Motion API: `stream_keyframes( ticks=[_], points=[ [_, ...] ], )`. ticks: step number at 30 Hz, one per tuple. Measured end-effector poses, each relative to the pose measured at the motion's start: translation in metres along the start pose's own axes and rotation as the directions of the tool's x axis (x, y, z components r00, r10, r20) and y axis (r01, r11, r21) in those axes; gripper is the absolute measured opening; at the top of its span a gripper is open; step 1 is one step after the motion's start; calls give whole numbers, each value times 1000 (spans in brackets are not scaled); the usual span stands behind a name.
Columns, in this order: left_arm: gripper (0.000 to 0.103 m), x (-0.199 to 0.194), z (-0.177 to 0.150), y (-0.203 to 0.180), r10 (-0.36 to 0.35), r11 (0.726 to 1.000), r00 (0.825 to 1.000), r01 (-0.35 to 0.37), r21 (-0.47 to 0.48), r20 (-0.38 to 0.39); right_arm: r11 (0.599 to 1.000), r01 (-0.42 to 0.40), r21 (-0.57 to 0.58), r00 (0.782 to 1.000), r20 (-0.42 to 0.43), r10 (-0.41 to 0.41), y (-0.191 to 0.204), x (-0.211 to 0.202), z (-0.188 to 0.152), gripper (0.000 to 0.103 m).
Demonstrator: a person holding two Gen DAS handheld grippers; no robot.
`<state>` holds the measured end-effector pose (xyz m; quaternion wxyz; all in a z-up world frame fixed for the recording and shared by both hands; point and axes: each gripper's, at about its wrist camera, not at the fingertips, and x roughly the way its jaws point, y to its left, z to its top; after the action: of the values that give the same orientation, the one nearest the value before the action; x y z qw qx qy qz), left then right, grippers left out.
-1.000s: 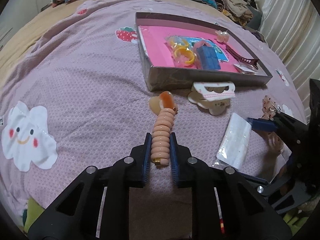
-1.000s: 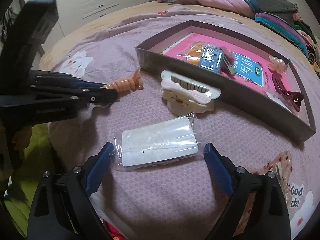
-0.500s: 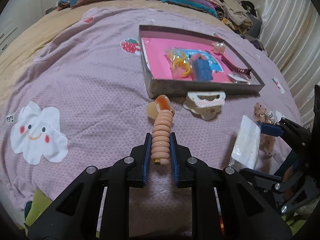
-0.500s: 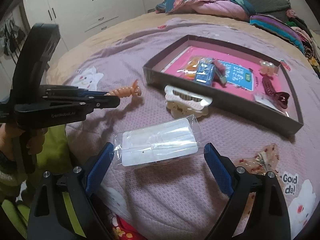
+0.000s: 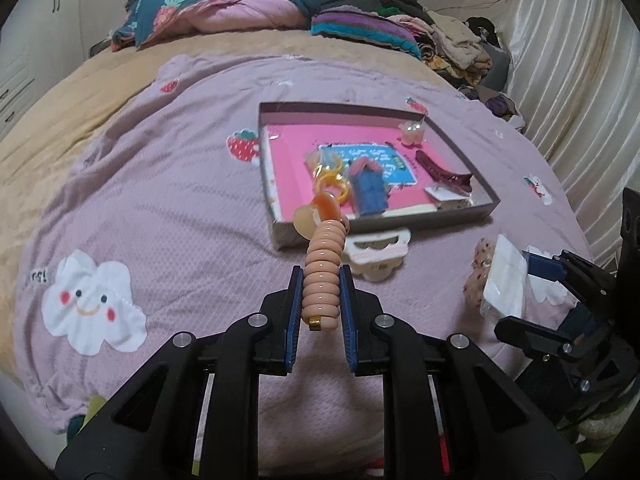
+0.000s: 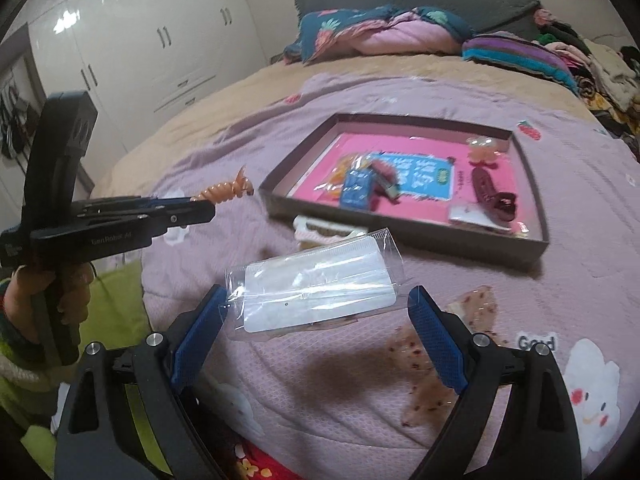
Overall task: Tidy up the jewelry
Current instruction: 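Grasp the peach spiral hair tie with the left tool while the right tool grasps the bagged white card, then carry both items into the grey box and open both tools to release them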
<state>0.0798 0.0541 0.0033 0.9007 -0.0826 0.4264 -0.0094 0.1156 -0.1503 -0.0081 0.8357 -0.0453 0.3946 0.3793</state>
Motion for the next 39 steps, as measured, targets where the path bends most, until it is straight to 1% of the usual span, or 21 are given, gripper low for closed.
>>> stream_keyframes(
  ticks=[9, 21, 29, 34, 39],
  points=[
    [11, 0, 17, -20, -23, 999, 999, 22, 28, 26, 997, 43, 62, 997, 68, -47, -25, -26, 6, 90],
    [11, 6, 33, -35, -53, 998, 998, 52, 29, 39, 989, 101, 112, 987, 114, -114, -50, -45, 18, 90],
    [11, 13, 44, -37, -59, 998, 997, 57, 33, 46, 987, 125, 100, 980, 142, -138, -59, -50, 37, 90],
    [11, 18, 52, -38, -64, 998, 997, 63, 25, 49, 985, 151, 79, 972, 171, -163, -59, -54, 50, 90],
    [11, 26, 60, -37, -61, 998, 997, 61, 17, 50, 985, 159, 72, 967, 188, -170, -63, -54, 65, 90]
  ],
)
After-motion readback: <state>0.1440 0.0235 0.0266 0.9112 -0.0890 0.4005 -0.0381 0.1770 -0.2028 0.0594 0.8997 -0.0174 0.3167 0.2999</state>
